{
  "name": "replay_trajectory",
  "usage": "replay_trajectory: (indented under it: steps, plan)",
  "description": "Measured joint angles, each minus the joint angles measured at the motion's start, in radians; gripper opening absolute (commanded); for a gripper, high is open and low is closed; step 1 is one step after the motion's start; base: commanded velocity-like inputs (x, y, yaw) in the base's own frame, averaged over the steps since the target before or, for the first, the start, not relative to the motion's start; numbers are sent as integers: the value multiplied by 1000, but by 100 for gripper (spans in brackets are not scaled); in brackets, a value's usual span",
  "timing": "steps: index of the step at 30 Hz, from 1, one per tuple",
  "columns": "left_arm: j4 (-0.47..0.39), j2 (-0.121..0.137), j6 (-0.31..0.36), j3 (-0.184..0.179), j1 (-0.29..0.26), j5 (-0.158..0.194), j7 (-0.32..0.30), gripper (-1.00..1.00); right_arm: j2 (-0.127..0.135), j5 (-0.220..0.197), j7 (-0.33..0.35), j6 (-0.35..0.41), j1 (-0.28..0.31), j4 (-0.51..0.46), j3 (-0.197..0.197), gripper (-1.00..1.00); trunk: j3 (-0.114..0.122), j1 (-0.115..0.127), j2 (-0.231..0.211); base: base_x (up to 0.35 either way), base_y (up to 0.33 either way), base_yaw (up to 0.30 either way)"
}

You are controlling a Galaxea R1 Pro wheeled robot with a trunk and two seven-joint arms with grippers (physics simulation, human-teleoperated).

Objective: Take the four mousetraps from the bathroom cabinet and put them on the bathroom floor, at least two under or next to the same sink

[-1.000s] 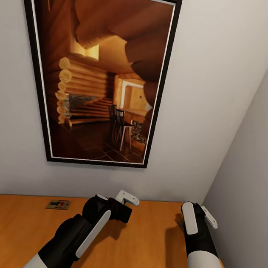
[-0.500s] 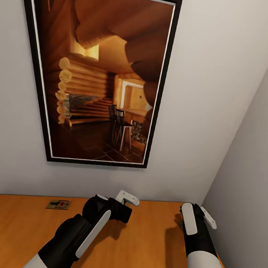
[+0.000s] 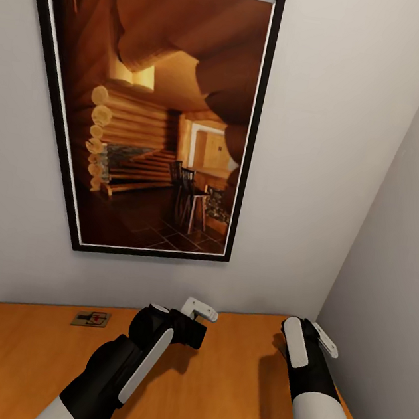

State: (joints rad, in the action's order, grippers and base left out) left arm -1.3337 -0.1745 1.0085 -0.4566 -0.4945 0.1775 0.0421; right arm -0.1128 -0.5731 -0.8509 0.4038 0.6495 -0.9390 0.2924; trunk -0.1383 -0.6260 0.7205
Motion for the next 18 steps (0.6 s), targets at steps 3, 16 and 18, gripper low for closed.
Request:
replay_trajectory:
  steps: [3,16,18]
  plan:
    - [0,0,1,0,0,0,0,-100,0,0,-1,0,0,0,0,100,0,0,0,0,0,0]
    - [0,0,1,0,0,0,0,-100,1,0,-13,0,0,21,1,100,0,0,0,0,0,0]
    - [0,0,1,0,0,0,0,-100,1,0,-13,0,0,27,1,100,0,0,0,0,0,0]
